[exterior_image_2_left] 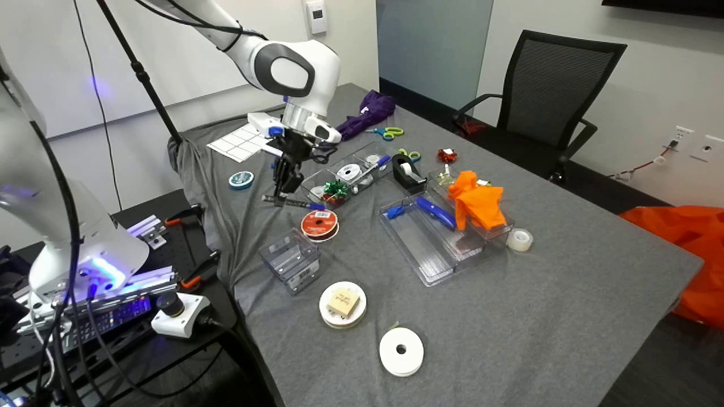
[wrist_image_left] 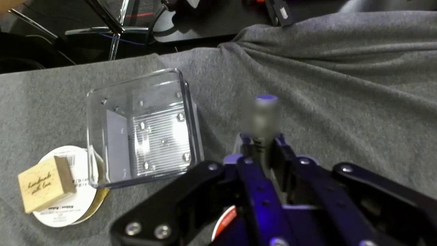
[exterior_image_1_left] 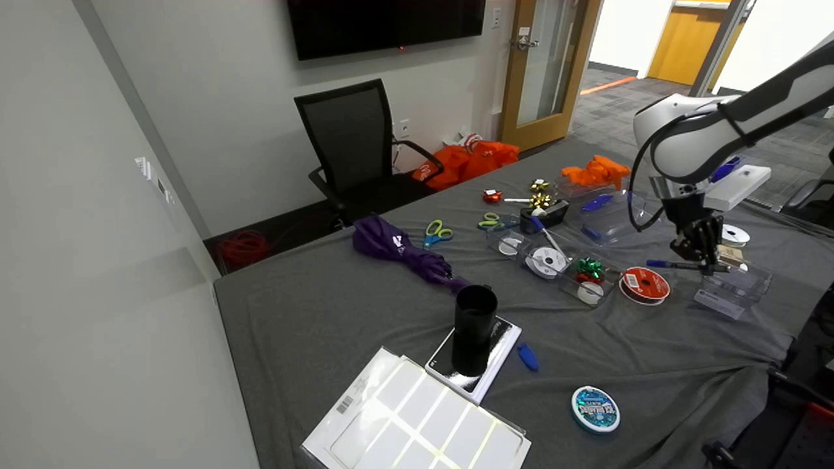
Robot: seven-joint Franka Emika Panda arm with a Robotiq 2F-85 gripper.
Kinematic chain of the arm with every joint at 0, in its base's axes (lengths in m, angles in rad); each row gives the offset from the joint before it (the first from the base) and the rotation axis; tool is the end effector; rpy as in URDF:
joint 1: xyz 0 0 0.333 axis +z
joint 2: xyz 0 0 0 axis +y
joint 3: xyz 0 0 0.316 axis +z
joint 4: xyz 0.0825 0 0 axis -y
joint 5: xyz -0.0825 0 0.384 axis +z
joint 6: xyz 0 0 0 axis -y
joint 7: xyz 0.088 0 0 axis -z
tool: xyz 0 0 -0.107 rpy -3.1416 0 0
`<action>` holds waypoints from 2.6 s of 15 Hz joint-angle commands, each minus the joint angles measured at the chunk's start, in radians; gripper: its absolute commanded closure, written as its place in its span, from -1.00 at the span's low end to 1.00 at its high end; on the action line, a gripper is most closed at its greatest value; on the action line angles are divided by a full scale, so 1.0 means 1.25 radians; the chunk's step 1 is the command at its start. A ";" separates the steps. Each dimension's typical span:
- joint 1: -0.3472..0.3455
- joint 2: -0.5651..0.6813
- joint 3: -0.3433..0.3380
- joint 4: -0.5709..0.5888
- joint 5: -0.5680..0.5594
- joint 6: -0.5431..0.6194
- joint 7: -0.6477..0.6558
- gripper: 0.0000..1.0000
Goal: Move one pen to the frontmost clear object
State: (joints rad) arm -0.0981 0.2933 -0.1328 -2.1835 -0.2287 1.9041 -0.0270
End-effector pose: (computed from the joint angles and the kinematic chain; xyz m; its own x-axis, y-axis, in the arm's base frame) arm 0.4729 -0.1294 0.2258 0.8267 -0.1080 -0.5522 -0.0203 -0.9865 0.1626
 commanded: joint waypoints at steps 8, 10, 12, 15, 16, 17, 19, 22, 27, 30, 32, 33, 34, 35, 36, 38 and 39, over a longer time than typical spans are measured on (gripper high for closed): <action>-0.010 -0.195 0.001 -0.180 0.086 0.054 -0.003 0.91; -0.014 -0.232 -0.005 -0.204 0.078 0.041 0.011 0.91; -0.023 -0.269 -0.014 -0.223 0.076 0.027 0.013 0.91; -0.040 -0.310 -0.031 -0.241 0.060 0.009 0.008 0.91; -0.048 -0.322 -0.038 -0.243 0.054 0.000 -0.002 0.91; -0.055 -0.332 -0.045 -0.244 0.045 -0.008 -0.009 0.91; -0.071 -0.341 -0.062 -0.241 0.030 -0.013 -0.035 0.91; -0.091 -0.325 -0.086 -0.221 0.006 -0.034 -0.097 0.91; -0.108 -0.294 -0.108 -0.216 -0.039 -0.059 -0.176 0.91; -0.111 -0.259 -0.114 -0.201 -0.039 -0.066 -0.198 0.91; -0.111 -0.238 -0.114 -0.194 -0.033 -0.067 -0.203 0.91; -0.111 -0.229 -0.113 -0.191 -0.033 -0.071 -0.204 0.91; -0.110 -0.217 -0.112 -0.184 -0.030 -0.076 -0.206 0.91; -0.111 -0.206 -0.112 -0.178 -0.028 -0.081 -0.209 0.91; -0.112 -0.195 -0.111 -0.171 -0.025 -0.085 -0.212 0.91; -0.112 -0.181 -0.110 -0.164 -0.022 -0.088 -0.214 0.91; -0.109 -0.207 -0.107 -0.191 -0.032 -0.062 -0.189 0.91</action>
State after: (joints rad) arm -0.2236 0.0349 -0.2780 -2.4226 -0.2685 1.8280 -0.2636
